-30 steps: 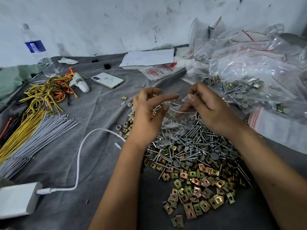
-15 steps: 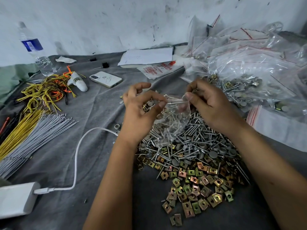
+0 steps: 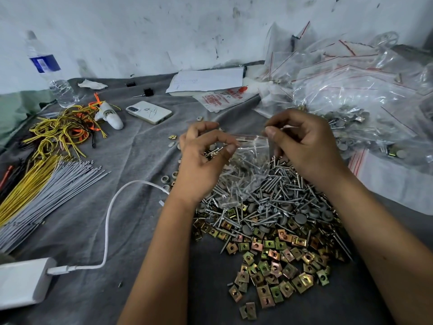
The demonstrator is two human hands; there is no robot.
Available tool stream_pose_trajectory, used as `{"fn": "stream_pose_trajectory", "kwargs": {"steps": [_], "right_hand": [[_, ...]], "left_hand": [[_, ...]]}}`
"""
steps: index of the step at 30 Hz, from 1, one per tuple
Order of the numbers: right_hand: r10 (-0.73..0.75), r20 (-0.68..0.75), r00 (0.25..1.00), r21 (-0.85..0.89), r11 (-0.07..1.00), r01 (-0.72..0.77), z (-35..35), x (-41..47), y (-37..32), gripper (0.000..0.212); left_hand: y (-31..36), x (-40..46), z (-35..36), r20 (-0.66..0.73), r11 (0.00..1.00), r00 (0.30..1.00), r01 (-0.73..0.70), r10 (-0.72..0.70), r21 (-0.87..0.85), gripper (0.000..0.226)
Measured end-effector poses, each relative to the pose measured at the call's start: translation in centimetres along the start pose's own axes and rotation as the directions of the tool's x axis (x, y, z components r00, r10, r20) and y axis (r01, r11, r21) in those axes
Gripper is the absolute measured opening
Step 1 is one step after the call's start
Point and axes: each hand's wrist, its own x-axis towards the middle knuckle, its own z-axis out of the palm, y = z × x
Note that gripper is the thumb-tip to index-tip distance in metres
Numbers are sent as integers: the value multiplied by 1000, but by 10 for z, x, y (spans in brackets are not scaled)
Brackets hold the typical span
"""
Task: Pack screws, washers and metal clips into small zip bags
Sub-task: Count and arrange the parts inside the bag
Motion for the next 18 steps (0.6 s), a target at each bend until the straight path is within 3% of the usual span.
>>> {"fn": "stream_pose_trajectory", "kwargs": {"steps": [2, 4, 7, 10, 14, 18], "right_hand": [[10, -37, 999, -18, 1000, -10, -2, 0, 0, 6], [14, 19, 1000, -142, 990, -11, -3, -1, 0, 9], [69, 286, 956, -364, 931, 42, -1, -3, 0, 16], [213, 496, 842, -507, 858, 81, 3, -3, -1, 26], [277, 511, 814, -590, 801, 98, 5, 0, -1, 29], [291, 517, 805, -528, 848, 33, 5, -2, 1, 21]], "left_hand": [[0, 0, 0, -22, 1000, 1000, 3, -3, -15, 17], [-1, 1, 1, -67, 999, 998, 5, -8, -53, 11], [-5, 3, 1, -176, 982, 983, 13, -47, -188, 10], [-7, 3, -1, -258, 953, 961, 17, -99, -302, 12], [-8, 3, 0, -266, 945, 958, 17, -109, -327, 15], [-6, 3, 4, -231, 952, 964, 59, -133, -299, 13]]}}
